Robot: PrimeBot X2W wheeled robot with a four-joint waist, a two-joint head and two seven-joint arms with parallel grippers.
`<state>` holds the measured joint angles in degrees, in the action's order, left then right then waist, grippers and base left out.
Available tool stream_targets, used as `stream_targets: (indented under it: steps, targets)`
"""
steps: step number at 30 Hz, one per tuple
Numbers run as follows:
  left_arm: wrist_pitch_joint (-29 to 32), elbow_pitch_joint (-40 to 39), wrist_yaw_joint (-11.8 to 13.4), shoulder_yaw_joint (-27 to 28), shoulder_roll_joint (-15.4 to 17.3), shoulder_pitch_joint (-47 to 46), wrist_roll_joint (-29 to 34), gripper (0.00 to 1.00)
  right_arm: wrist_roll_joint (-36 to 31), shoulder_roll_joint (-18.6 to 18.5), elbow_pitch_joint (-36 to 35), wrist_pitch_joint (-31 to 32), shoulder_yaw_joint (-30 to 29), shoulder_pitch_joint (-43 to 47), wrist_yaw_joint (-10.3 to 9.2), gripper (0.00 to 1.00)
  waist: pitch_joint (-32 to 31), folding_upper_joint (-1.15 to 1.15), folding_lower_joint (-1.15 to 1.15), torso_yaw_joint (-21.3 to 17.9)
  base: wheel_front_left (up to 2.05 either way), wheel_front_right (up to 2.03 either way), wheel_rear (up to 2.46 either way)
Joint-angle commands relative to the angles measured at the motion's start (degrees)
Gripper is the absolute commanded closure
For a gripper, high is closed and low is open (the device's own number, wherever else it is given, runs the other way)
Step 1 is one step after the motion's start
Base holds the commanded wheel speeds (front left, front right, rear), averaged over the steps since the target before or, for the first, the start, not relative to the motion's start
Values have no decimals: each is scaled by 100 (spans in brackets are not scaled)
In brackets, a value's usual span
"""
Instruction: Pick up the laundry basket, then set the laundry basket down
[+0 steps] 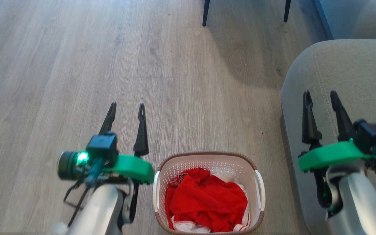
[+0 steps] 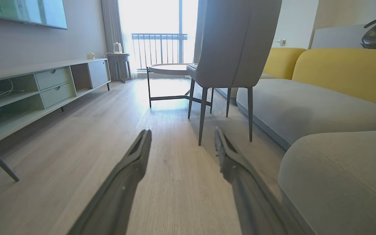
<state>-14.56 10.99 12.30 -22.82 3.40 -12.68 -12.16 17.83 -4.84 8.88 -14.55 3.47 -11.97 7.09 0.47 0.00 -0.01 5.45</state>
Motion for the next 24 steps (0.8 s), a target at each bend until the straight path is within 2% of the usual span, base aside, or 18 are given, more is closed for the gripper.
stream_targets:
  steps: [1, 4, 7, 24]
  targets:
    - [-43, -398, -55, 388, -17, -2, -12, 0, -77, 80, -354, -44, 32, 53, 40, 0, -1, 0, 1, 3, 0, 0, 0]
    - [-43, -833, -179, 554, -44, 283, 149, 0, -123, 138, -577, -44, -98, 313, 40, 0, -5, 0, 1, -10, 0, 0, 0]
    - [-43, -1043, -137, 570, -49, 540, 49, 0, -119, 174, -655, -44, -231, 538, 40, 0, -17, 0, 1, -27, 0, 0, 0]
    - [-43, -752, -61, 552, -52, 875, -78, 0, -172, 195, -539, -45, -342, 917, 40, 0, -73, 0, 1, -105, 0, 0, 0]
